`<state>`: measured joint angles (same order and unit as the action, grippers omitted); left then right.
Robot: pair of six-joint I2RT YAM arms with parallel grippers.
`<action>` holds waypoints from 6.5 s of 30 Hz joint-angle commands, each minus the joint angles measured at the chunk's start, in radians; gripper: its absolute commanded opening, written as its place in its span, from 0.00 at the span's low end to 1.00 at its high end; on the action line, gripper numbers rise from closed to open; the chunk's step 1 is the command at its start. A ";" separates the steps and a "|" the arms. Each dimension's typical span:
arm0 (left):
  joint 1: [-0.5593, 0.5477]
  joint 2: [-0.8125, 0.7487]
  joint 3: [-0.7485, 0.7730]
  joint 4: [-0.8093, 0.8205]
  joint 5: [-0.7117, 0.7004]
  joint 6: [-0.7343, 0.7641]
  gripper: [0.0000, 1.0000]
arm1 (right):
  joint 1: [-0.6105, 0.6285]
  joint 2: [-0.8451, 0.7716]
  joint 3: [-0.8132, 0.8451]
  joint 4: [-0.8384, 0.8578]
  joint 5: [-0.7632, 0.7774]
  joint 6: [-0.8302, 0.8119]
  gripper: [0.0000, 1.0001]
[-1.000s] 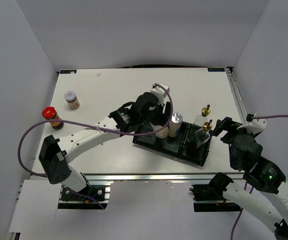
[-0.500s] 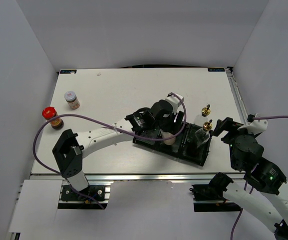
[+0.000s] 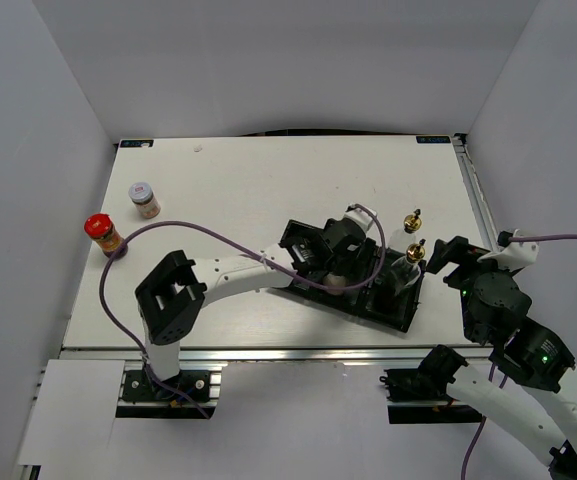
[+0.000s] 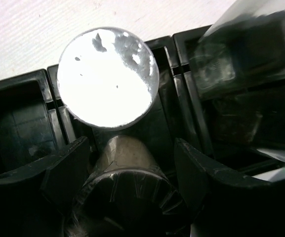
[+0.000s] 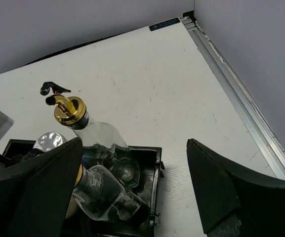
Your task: Organize the condiment bottles
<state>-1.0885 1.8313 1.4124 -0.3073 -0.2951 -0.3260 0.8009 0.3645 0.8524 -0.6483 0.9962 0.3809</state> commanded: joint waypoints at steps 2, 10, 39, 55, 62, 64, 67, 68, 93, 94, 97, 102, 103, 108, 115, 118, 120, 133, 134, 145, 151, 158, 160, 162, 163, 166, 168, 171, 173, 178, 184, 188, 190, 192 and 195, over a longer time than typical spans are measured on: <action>-0.007 -0.004 0.072 -0.004 -0.084 -0.011 0.82 | 0.004 -0.009 -0.009 0.042 0.004 -0.011 0.89; -0.007 -0.036 0.095 -0.059 -0.128 0.004 0.98 | 0.004 -0.002 -0.007 0.050 -0.013 -0.014 0.89; 0.763 -0.516 -0.073 -0.348 -0.523 -0.312 0.98 | 0.004 0.025 0.071 0.165 -0.274 -0.160 0.90; 1.403 -0.336 -0.191 -0.136 -0.354 -0.326 0.98 | 0.006 -0.016 0.086 0.242 -0.324 -0.230 0.89; 1.481 -0.244 -0.179 -0.035 -0.225 -0.300 0.98 | 0.006 0.048 0.200 0.213 -0.311 -0.247 0.89; 1.489 -0.222 -0.176 -0.047 -0.220 -0.300 0.98 | 0.006 0.057 0.220 0.208 -0.317 -0.249 0.89; 1.489 -0.201 -0.203 -0.024 -0.156 -0.291 0.98 | 0.006 0.073 0.257 0.205 -0.337 -0.247 0.89; 1.489 -0.198 -0.217 -0.007 -0.133 -0.285 0.98 | 0.006 0.079 0.266 0.205 -0.335 -0.249 0.89; 1.276 -0.423 -0.293 -0.023 0.005 -0.234 0.14 | 0.006 -0.027 0.212 0.147 -0.087 -0.182 0.89; 1.241 -0.437 -0.283 -0.024 0.022 -0.225 0.13 | 0.006 -0.036 0.212 0.122 -0.012 -0.168 0.89; 1.090 -0.478 -0.224 -0.029 0.053 -0.191 0.06 | 0.006 -0.059 0.206 0.084 0.083 -0.096 0.89; 0.797 -0.497 -0.158 0.114 0.186 -0.120 0.08 | 0.014 -0.073 0.160 0.111 0.084 -0.108 0.89; 0.764 -0.485 -0.123 0.125 0.215 -0.111 0.08 | 0.017 -0.055 0.160 0.104 0.085 -0.109 0.90; 0.543 -0.348 0.006 0.067 0.231 -0.032 0.02 | 0.020 0.002 0.175 0.065 0.055 -0.105 0.89; 0.379 -0.271 0.065 0.027 0.214 0.039 0.02 | 0.023 -0.012 0.160 0.088 0.051 -0.111 0.89; 0.363 -0.242 0.072 0.025 0.175 0.042 0.02 | 0.023 -0.009 0.155 0.088 0.051 -0.112 0.89; 0.363 -0.228 0.059 0.040 0.156 0.025 0.03 | 0.024 -0.006 0.154 0.090 0.053 -0.112 0.89; 0.360 -0.076 0.063 0.060 0.214 -0.015 0.17 | 0.027 -0.027 0.140 0.093 0.070 -0.123 0.89; 0.358 -0.069 0.065 0.057 0.212 -0.015 0.18 | 0.029 -0.032 0.140 0.095 0.074 -0.125 0.90; 0.360 -0.006 0.085 0.043 0.208 -0.021 0.98 | 0.040 -0.033 0.139 0.085 0.070 -0.135 0.89; 0.358 0.000 0.138 -0.052 0.122 -0.018 0.98 | 0.046 -0.056 0.131 0.096 0.084 -0.137 0.89; 0.363 -0.099 0.209 -0.144 -0.156 0.004 0.98 | 0.058 -0.062 0.128 0.093 0.075 -0.142 0.89; 0.389 -0.144 0.192 -0.153 -0.223 -0.031 0.98 | 0.063 -0.055 0.122 0.095 0.067 -0.154 0.89; 0.462 -0.179 0.168 -0.162 -0.251 -0.082 0.98 | 0.064 -0.044 0.119 0.090 0.062 -0.155 0.89; 0.495 -0.188 0.136 -0.164 -0.253 -0.099 0.98 | 0.066 -0.029 0.119 0.088 0.062 -0.155 0.89; 0.646 -0.227 0.041 -0.155 -0.246 -0.153 0.98 | 0.067 -0.004 0.122 0.084 0.048 -0.160 0.89; 0.755 -0.245 -0.015 -0.133 -0.268 -0.176 0.98 | 0.067 0.004 0.122 0.082 0.050 -0.162 0.89; 0.887 -0.256 -0.095 -0.118 -0.253 -0.199 0.98 | 0.069 0.007 0.122 0.081 0.062 -0.165 0.90; 0.952 -0.245 -0.122 -0.116 -0.266 -0.199 0.98 | 0.069 0.004 0.126 0.076 0.076 -0.163 0.89; 1.055 -0.164 -0.124 -0.083 -0.243 -0.166 0.98 | 0.070 0.010 0.129 0.068 0.094 -0.160 0.89; 1.150 -0.001 -0.032 -0.040 -0.207 -0.127 0.98 | 0.070 0.037 0.132 0.058 0.093 -0.154 0.89; 1.211 0.089 0.045 -0.052 -0.170 -0.131 0.98 | 0.072 0.036 0.134 0.055 0.091 -0.154 0.89; 1.230 0.129 0.085 -0.041 -0.167 -0.127 0.98 | 0.072 0.028 0.131 0.059 0.091 -0.154 0.89; 1.253 0.158 0.112 -0.026 -0.128 -0.110 0.98 | 0.072 0.027 0.132 0.062 0.082 -0.154 0.89; 1.268 0.216 0.187 -0.061 -0.061 -0.085 0.92 | 0.072 0.027 0.135 0.061 0.065 -0.155 0.89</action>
<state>0.1631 2.0426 1.5204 -0.3698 -0.4278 -0.4435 0.8654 0.3962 0.9691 -0.6044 1.0580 0.2276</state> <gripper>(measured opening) 0.934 0.895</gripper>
